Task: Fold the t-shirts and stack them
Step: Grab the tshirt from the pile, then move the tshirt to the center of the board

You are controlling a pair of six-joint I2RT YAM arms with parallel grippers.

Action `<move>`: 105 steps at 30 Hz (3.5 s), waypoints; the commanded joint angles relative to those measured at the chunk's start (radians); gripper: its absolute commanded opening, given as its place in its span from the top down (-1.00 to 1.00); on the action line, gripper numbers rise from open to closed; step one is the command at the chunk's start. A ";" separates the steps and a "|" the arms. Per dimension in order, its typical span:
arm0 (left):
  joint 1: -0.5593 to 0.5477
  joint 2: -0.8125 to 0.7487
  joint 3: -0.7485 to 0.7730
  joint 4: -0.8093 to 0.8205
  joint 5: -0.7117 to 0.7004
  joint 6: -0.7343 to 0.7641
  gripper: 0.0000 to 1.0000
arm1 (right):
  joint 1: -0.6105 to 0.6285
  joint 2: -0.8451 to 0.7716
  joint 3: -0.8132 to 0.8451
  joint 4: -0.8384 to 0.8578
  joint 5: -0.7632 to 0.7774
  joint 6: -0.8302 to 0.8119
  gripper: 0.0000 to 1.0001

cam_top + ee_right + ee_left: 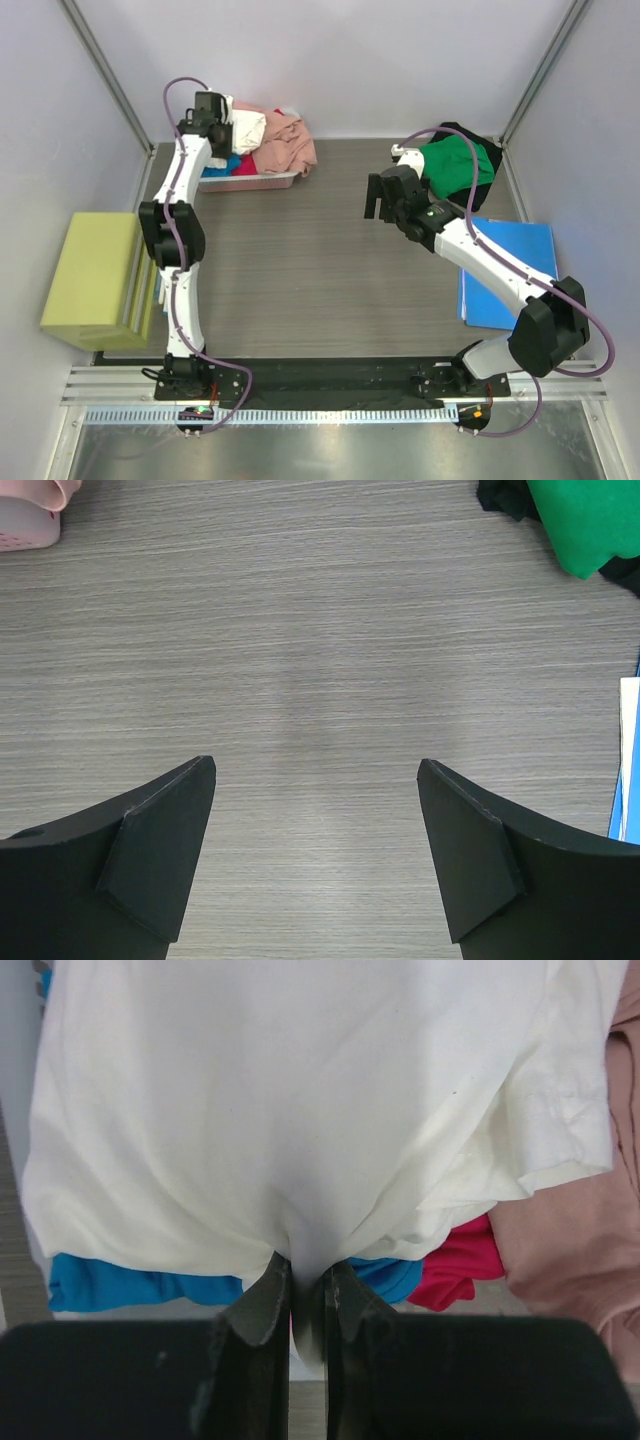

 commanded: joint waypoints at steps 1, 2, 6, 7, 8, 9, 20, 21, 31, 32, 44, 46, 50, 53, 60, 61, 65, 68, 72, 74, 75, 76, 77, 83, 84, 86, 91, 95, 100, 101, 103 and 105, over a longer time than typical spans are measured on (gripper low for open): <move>-0.002 -0.186 0.008 -0.007 0.041 0.006 0.99 | 0.008 -0.025 0.054 0.029 -0.006 -0.021 -0.76; -0.002 -0.220 0.008 -0.009 0.047 0.003 0.99 | 0.008 -0.027 0.054 0.031 -0.006 -0.021 -0.76; 0.000 -0.301 0.009 0.004 0.071 0.003 0.99 | 0.011 -0.034 0.049 0.031 0.001 -0.026 -0.76; 0.000 -0.316 0.008 0.007 0.072 0.002 0.94 | 0.011 -0.036 0.049 0.031 0.001 -0.027 -0.75; 0.000 -0.324 0.009 0.007 0.072 0.003 0.88 | 0.011 -0.038 0.048 0.031 0.005 -0.026 -0.75; 0.000 -0.332 0.009 0.002 0.075 0.003 0.75 | 0.011 -0.042 0.046 0.029 0.005 -0.027 -0.75; 0.000 -0.284 -0.127 -0.002 0.137 0.042 -0.22 | 0.011 -0.077 0.042 0.015 0.037 -0.026 -0.78; 0.001 -0.277 -0.123 -0.005 0.142 0.037 -0.20 | 0.011 -0.077 0.042 0.015 0.039 -0.027 -0.78; -0.022 -0.186 -0.089 -0.035 0.171 0.009 -0.46 | 0.011 -0.059 0.046 0.015 0.028 -0.017 -0.79; -0.026 -0.168 -0.083 -0.041 0.170 0.014 -0.46 | 0.011 -0.058 0.046 0.014 0.027 -0.015 -0.79; -0.120 -0.137 -0.141 -0.039 0.095 0.040 -0.12 | 0.011 -0.047 0.046 0.020 0.024 -0.012 -0.79; -0.115 -0.129 -0.121 -0.039 0.088 0.042 0.09 | 0.011 -0.053 0.042 0.021 0.028 -0.013 -0.78; -0.114 -0.120 -0.084 -0.047 0.082 0.035 0.07 | 0.011 -0.064 0.031 0.021 0.031 -0.020 -0.78; -0.114 -0.119 -0.072 -0.048 0.084 0.034 -0.12 | 0.011 -0.067 0.025 0.021 0.030 -0.018 -0.78; -0.112 -0.114 -0.077 -0.029 0.029 0.035 -0.54 | 0.011 -0.070 0.011 0.023 0.028 -0.021 -0.77; -0.112 -0.113 -0.077 -0.027 0.021 0.037 -0.51 | 0.011 -0.071 0.013 0.024 0.027 -0.021 -0.77; -0.112 -0.097 -0.077 -0.019 0.010 0.037 0.14 | 0.011 -0.073 0.013 0.024 0.027 -0.026 -0.72; -0.108 -0.085 -0.075 -0.013 -0.005 0.036 0.67 | 0.011 -0.074 0.011 0.023 0.025 -0.024 -0.61; -0.103 -0.082 -0.071 -0.018 -0.011 0.037 1.00 | 0.011 -0.074 0.006 0.024 0.020 -0.021 -0.43; -0.103 -0.086 -0.075 -0.016 -0.007 0.039 0.99 | 0.009 -0.074 0.008 0.024 0.016 -0.021 -0.36; -0.103 -0.093 -0.075 -0.016 -0.004 0.036 0.99 | 0.011 -0.073 0.009 0.024 0.016 -0.020 -0.34; -0.103 -0.100 -0.075 -0.018 -0.002 0.035 0.99 | 0.011 -0.070 0.009 0.024 0.013 -0.020 -0.32; -0.103 -0.106 -0.075 -0.018 0.007 0.034 0.99 | 0.011 -0.068 0.013 0.024 0.011 -0.020 -0.29; -0.103 -0.163 0.008 -0.054 0.052 0.013 1.00 | 0.011 -0.062 0.032 0.024 -0.003 -0.021 -0.24; -0.103 -0.171 0.027 -0.064 0.064 0.008 0.99 | 0.011 -0.061 0.036 0.024 -0.001 -0.020 -0.24; -0.103 -0.204 0.069 -0.085 0.081 0.003 1.00 | 0.012 -0.062 0.036 0.024 -0.003 -0.021 -0.24; -0.103 -0.304 0.058 -0.085 0.180 -0.027 0.99 | 0.011 -0.064 0.036 0.024 -0.006 -0.018 -0.24; -0.114 -0.369 0.055 -0.127 0.287 -0.040 1.00 | 0.011 -0.059 0.040 0.026 -0.003 -0.018 -0.24; -0.196 -0.473 0.065 -0.238 0.412 0.046 0.99 | 0.011 -0.056 0.048 0.028 0.007 -0.023 -0.24; -0.209 -0.493 0.057 -0.249 0.448 0.058 1.00 | 0.011 -0.057 0.049 0.026 0.011 -0.021 -0.24; -0.250 -0.559 0.032 -0.278 0.476 0.094 0.99 | 0.011 -0.064 0.051 0.028 0.014 -0.021 -0.24; -0.294 -0.602 0.012 -0.300 0.499 0.117 0.99 | 0.009 -0.068 0.052 0.028 0.022 -0.021 -0.24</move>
